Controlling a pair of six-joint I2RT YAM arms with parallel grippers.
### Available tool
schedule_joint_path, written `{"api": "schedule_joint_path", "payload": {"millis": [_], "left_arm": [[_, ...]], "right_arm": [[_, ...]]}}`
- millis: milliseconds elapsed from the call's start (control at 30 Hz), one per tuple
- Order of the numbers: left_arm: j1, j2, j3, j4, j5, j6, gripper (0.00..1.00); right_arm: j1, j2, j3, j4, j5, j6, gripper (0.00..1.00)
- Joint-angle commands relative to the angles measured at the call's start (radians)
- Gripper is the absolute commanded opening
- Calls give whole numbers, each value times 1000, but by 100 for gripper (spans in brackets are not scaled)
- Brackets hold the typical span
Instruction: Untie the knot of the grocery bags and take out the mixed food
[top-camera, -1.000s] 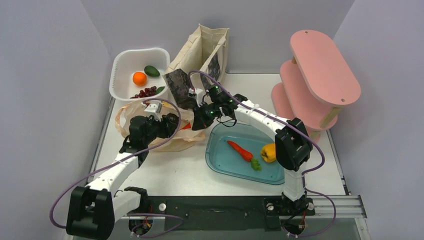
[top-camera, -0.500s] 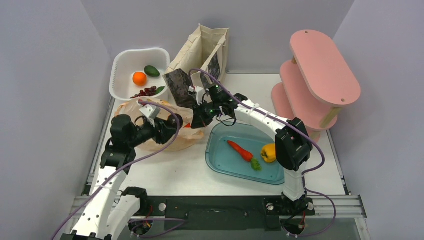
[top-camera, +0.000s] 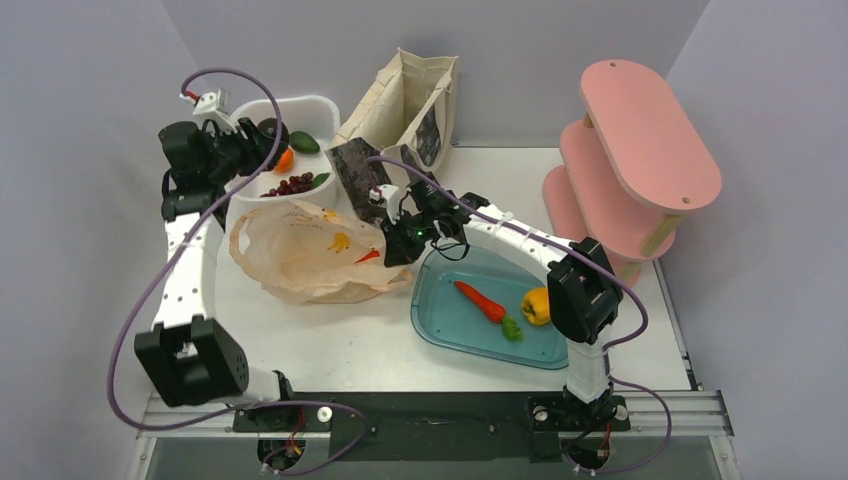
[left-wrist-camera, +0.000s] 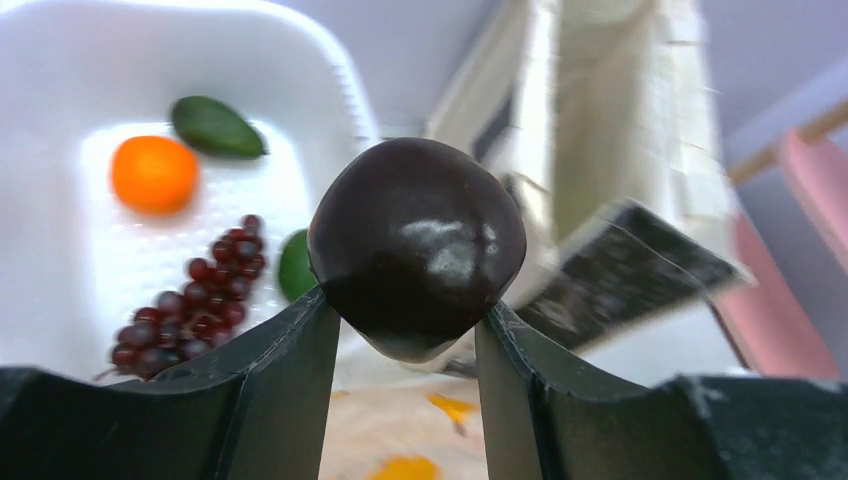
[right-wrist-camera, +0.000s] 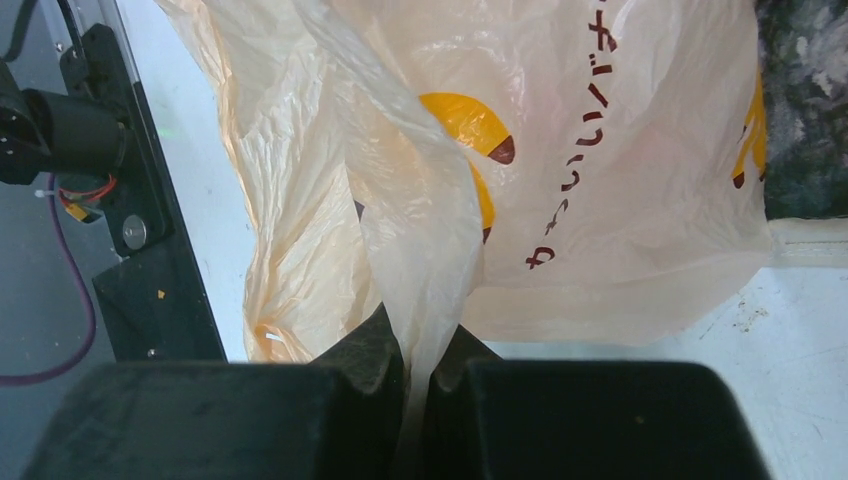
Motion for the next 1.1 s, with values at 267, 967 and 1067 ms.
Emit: {"api": "schedule_joint_path", "payload": {"millis": [267, 967, 1067], "left_arm": [[82, 577, 495, -48, -77, 106, 43], [118, 131, 26, 364, 515, 189, 61], [101, -69, -206, 317, 545, 286, 61]], "right_arm": [[24, -24, 10, 7, 29, -25, 0], [16, -27, 37, 54, 23, -7, 0], [11, -32, 26, 109, -22, 19, 0]]}}
